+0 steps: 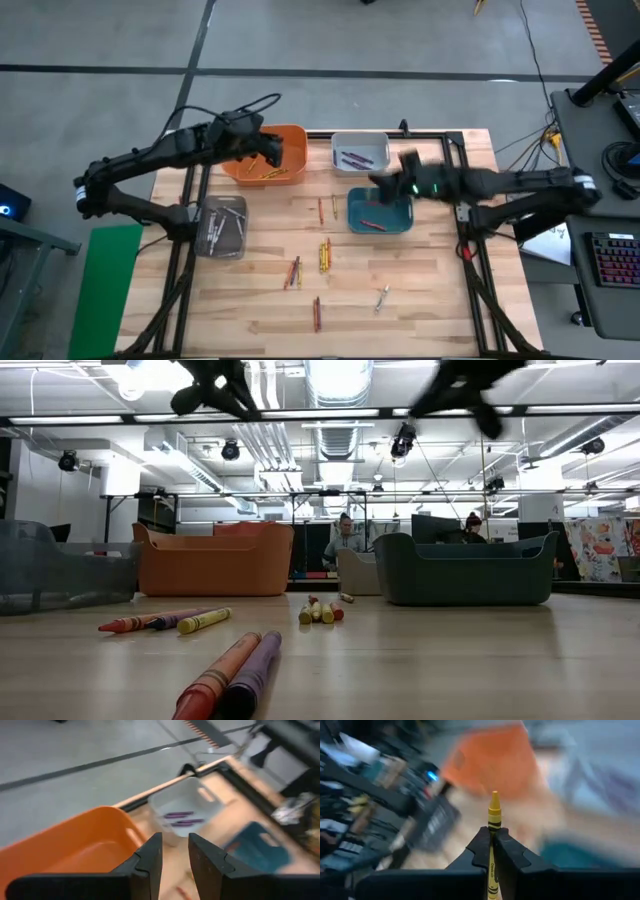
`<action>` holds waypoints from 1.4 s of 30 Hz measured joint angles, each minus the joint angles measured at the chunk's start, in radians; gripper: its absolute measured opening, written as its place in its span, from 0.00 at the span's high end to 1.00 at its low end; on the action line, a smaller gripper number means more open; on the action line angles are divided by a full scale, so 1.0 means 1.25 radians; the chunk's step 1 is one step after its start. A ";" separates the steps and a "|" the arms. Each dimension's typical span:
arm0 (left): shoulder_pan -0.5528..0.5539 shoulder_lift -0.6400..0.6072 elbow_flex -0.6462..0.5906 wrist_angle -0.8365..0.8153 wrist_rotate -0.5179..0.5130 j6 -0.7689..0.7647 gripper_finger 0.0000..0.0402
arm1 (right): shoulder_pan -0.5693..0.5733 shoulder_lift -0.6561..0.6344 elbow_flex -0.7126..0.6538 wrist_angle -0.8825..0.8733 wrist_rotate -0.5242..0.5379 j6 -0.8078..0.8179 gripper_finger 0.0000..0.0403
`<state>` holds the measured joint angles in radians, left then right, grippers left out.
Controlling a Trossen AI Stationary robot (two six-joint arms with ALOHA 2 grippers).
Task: Sort crayons
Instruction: Put the yellow crayon into the orange bin
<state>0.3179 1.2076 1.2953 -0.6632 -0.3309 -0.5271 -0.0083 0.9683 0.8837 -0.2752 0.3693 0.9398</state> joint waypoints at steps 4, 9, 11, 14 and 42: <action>-0.071 -0.037 0.000 0.028 -0.010 -0.065 0.81 | -0.197 0.078 0.000 0.312 -0.214 -0.211 0.98; -0.171 -0.088 0.000 0.102 -0.094 -0.127 0.81 | -0.350 0.243 0.007 0.612 -0.383 -0.243 0.98; -0.213 -0.106 0.000 0.137 -0.128 -0.133 0.81 | -0.373 0.317 0.035 0.683 -0.416 -0.244 0.98; -0.268 -0.123 0.000 0.179 -0.177 -0.134 0.81 | -0.378 0.427 0.111 0.715 -0.448 -0.269 0.98; -0.418 -0.115 0.001 0.302 -0.354 -0.151 0.81 | -0.381 1.032 0.878 0.410 -0.471 -0.457 0.98</action>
<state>-0.2050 1.0645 1.2961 -0.2857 -0.7736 -0.7161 -0.4850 2.2585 1.9814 0.2372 -0.2193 0.3680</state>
